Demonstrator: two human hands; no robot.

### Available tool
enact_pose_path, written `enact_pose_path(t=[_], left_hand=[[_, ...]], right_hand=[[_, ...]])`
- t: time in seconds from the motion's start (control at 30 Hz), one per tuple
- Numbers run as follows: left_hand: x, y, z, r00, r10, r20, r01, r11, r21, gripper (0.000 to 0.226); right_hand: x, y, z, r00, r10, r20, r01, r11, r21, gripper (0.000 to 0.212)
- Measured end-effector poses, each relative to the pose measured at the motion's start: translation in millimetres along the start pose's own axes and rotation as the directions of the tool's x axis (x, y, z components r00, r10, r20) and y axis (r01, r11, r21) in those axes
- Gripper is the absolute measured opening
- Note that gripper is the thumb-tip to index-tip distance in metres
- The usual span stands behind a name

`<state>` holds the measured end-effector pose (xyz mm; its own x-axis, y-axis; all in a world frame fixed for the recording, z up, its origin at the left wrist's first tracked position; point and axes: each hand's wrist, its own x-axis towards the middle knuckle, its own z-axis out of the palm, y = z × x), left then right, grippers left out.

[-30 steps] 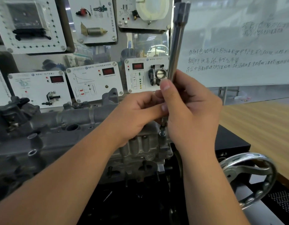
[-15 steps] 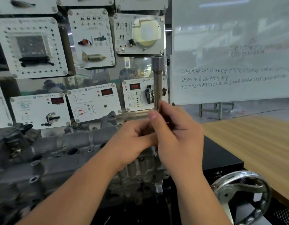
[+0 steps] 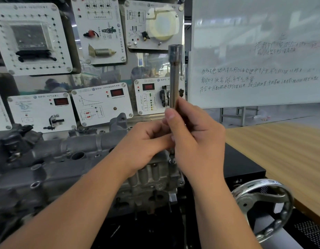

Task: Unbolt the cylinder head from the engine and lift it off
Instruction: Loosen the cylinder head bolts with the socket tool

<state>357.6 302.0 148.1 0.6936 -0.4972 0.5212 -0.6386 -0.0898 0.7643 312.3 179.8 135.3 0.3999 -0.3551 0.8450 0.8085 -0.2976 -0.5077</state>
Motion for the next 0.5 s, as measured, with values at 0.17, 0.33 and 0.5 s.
enact_pose_path(t=[0.17,0.33,0.5], left_hand=[[-1.4,3.5,-0.7,0.999,-0.017,0.033,0.017,1.0,0.001,0.029],[2.0,4.8,2.6,0.999,0.026,0.02,-0.028,0.994,0.101,0.037],[-0.9,-0.8,-0.3,0.999,0.029,0.031,-0.027,0.998,-0.06,0.015]], right_hand=[[-0.2,0.3,0.6,0.999,0.008,0.038,-0.01,0.999,0.041,0.043],[0.2,1.4,1.6,1.0,-0.023,-0.008,0.023,1.0,0.005,0.037],[-1.7,2.8,0.2,0.999,-0.011,-0.046,0.012,1.0,0.022,0.039]])
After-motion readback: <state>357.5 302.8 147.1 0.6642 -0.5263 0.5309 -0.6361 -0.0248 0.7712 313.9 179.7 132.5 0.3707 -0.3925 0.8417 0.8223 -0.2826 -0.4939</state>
